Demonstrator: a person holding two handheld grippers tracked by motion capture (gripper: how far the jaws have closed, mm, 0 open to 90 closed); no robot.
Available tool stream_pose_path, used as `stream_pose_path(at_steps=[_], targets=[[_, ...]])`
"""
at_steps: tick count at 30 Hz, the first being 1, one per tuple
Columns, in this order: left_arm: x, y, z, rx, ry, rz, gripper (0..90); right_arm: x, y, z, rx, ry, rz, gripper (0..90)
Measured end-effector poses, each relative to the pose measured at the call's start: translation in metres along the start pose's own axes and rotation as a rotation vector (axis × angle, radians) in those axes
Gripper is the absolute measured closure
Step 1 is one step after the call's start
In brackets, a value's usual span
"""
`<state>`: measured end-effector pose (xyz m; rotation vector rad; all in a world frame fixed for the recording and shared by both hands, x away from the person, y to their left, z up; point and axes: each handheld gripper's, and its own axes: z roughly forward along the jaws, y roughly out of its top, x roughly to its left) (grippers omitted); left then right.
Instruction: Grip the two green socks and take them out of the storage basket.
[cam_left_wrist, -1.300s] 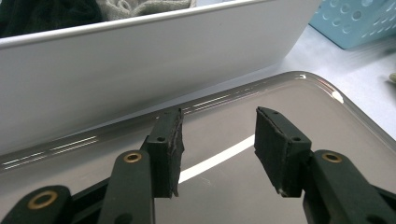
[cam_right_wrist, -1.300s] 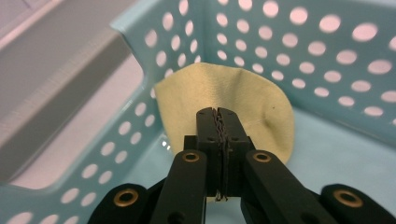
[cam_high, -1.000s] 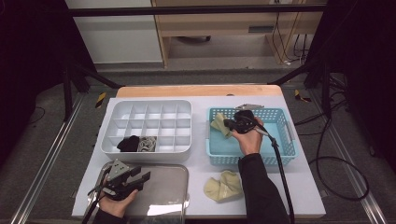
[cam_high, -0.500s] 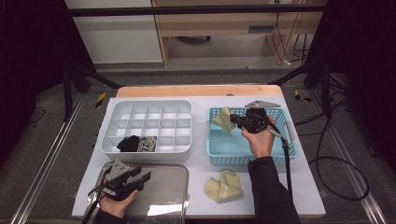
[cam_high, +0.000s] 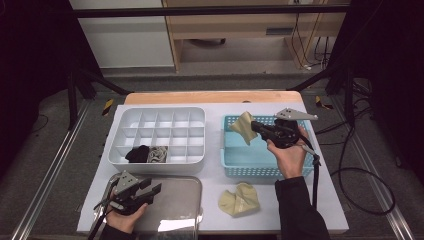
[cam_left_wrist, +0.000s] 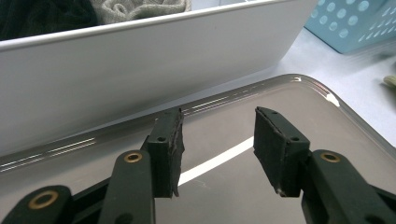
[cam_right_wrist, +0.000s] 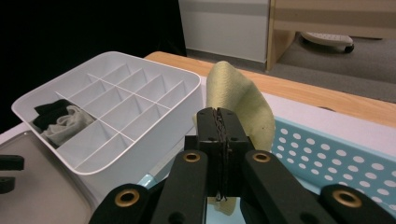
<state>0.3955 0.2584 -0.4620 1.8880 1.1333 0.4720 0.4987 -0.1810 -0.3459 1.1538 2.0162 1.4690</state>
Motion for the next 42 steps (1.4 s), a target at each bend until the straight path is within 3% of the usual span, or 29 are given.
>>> stream_pose_path(at_steps=[11,18,32,42], targets=[[0.0,0.0,0.0,-0.004,-0.003,0.002,52.0,0.01,0.002,-0.036,-0.08,0.021,-0.025,89.6],[-0.001,0.001,-0.001,-0.007,-0.005,0.003,52.4,0.019,-0.003,-0.058,-0.103,0.036,-0.046,89.7],[-0.005,0.002,-0.001,-0.006,-0.008,0.016,53.1,0.037,-0.024,-0.101,-0.135,0.074,-0.067,89.6],[-0.008,0.002,-0.001,-0.004,-0.013,0.024,53.3,0.04,-0.052,-0.115,-0.117,0.084,-0.044,89.6]])
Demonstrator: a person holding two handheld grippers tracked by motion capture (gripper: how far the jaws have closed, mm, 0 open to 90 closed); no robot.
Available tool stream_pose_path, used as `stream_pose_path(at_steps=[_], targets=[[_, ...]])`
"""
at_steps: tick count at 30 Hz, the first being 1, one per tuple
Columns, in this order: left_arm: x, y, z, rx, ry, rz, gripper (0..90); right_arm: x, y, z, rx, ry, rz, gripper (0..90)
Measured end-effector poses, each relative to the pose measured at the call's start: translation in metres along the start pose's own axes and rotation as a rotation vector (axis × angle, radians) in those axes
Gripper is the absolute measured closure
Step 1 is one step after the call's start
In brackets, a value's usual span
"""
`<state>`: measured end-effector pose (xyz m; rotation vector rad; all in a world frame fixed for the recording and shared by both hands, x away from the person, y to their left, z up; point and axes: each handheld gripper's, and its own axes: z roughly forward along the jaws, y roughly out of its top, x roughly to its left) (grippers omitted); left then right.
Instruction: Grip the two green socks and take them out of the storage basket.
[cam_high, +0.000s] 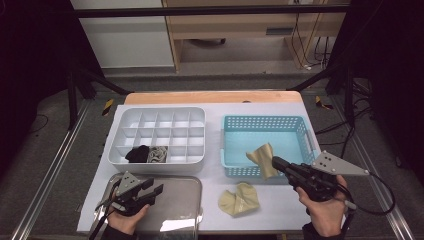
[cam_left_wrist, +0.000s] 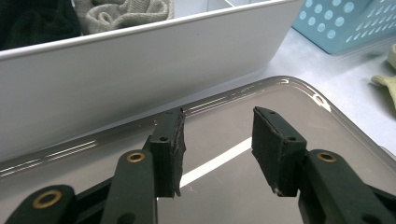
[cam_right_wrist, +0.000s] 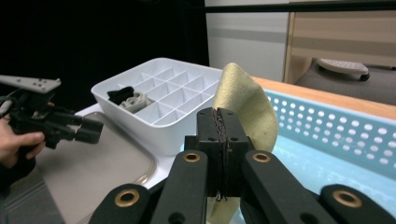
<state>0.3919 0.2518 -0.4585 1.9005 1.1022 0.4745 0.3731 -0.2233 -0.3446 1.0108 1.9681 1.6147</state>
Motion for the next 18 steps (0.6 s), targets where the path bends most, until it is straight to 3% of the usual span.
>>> stream_pose_path(at_steps=[12,18], targets=[[-0.003,0.001,0.0,-0.005,-0.004,0.003,53.4,0.008,-0.021,-0.018,0.006,0.01,0.012,89.6],[-0.003,0.001,0.0,-0.004,-0.005,0.004,53.5,0.001,-0.04,-0.021,0.036,-0.032,0.042,89.5]])
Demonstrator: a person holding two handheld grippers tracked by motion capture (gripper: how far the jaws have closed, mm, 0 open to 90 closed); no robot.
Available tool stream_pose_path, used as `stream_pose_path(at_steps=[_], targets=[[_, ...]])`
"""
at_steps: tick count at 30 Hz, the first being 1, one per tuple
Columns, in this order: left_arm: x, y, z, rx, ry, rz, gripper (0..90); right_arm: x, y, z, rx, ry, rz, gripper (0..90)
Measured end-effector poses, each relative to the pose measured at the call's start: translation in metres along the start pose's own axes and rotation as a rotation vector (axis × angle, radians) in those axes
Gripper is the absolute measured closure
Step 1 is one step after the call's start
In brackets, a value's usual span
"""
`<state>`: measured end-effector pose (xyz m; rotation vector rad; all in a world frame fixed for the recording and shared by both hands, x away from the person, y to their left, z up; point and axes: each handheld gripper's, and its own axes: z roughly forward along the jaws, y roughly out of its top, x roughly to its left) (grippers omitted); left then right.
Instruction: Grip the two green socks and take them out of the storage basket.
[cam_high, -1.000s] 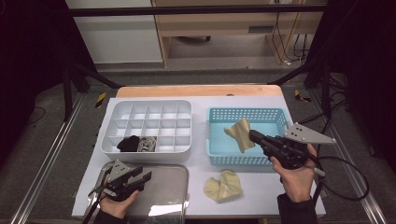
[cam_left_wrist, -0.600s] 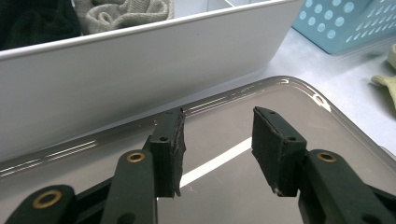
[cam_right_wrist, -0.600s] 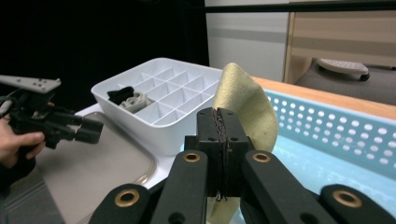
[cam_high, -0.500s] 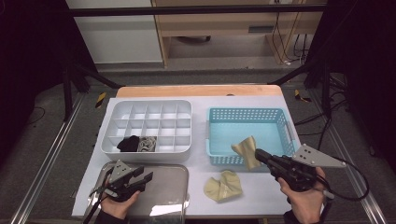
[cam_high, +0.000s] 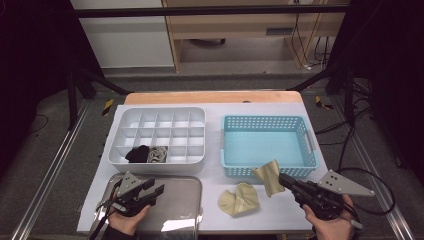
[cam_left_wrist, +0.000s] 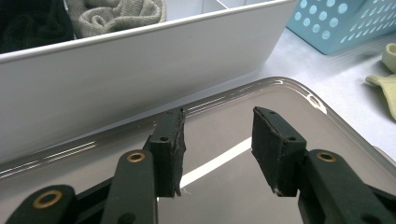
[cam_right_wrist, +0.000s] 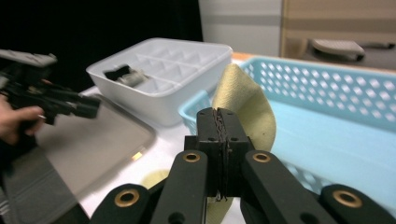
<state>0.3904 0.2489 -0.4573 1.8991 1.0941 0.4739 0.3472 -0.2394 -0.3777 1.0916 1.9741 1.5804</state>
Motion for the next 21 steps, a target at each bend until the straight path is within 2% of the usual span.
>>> stream_pose_path(at_steps=[6,10,12,16,17,18,21], targets=[[-0.001,0.0,0.0,-0.001,-0.002,0.005,53.5,-0.009,-0.022,-0.002,0.026,-0.019,0.049,89.5],[-0.002,0.001,0.0,-0.001,-0.005,0.004,53.5,-0.013,-0.033,-0.001,0.054,-0.043,0.065,89.5],[-0.002,0.001,-0.001,-0.003,-0.005,0.005,53.6,-0.017,-0.039,0.0,0.08,-0.076,0.062,89.5],[-0.003,0.001,-0.001,-0.004,-0.006,0.006,53.6,-0.022,-0.045,0.001,0.103,-0.103,0.075,89.5],[-0.003,0.001,-0.001,-0.003,-0.008,0.008,53.6,-0.024,-0.048,0.001,0.111,-0.107,0.087,89.5],[-0.004,0.001,-0.001,-0.003,-0.01,0.009,53.5,-0.028,-0.054,0.001,0.133,-0.14,0.095,89.5],[-0.006,0.002,-0.001,0.0,-0.016,0.017,53.5,-0.035,-0.061,0.002,0.142,-0.151,0.12,89.4]])
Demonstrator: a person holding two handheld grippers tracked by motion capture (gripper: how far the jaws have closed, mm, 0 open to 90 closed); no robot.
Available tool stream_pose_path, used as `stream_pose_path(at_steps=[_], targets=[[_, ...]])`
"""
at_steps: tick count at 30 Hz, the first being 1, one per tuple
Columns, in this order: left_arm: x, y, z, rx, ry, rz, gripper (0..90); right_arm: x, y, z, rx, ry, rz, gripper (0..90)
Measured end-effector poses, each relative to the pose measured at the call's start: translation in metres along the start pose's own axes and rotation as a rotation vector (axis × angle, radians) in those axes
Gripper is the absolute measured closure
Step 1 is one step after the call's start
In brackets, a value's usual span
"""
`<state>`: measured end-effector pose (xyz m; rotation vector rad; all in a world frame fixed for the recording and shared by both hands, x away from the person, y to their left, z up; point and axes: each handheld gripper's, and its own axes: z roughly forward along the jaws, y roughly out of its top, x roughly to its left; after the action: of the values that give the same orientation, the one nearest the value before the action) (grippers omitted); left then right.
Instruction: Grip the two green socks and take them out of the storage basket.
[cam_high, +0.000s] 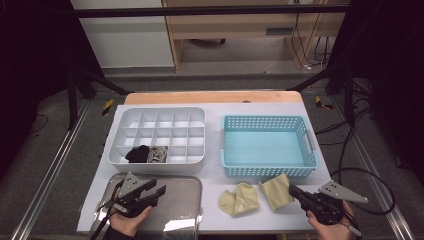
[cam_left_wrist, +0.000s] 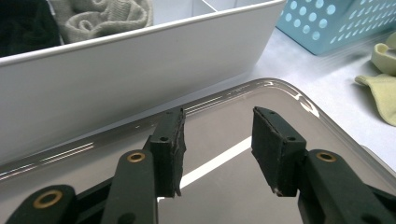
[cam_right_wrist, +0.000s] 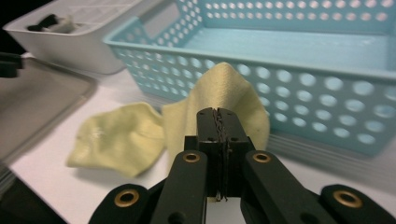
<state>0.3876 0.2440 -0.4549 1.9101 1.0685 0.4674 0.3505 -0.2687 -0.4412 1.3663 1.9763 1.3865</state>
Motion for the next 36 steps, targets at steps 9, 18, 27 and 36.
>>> stream_pose_path(at_steps=[9,18,27,36], targets=[[-0.006,0.002,0.0,-0.002,-0.017,0.009,53.6,-0.021,-0.019,0.01,0.08,-0.129,0.033,89.4],[-0.016,0.005,0.001,-0.001,-0.04,0.024,53.7,-0.031,-0.028,0.015,0.117,-0.208,0.037,89.0],[-0.03,0.009,0.003,0.0,-0.077,0.038,53.4,-0.023,-0.017,0.005,0.017,-0.183,-0.007,80.7],[-0.051,0.016,0.011,0.016,-0.118,0.066,53.5,0.009,0.001,0.009,-0.031,-0.05,-0.034,75.6]])
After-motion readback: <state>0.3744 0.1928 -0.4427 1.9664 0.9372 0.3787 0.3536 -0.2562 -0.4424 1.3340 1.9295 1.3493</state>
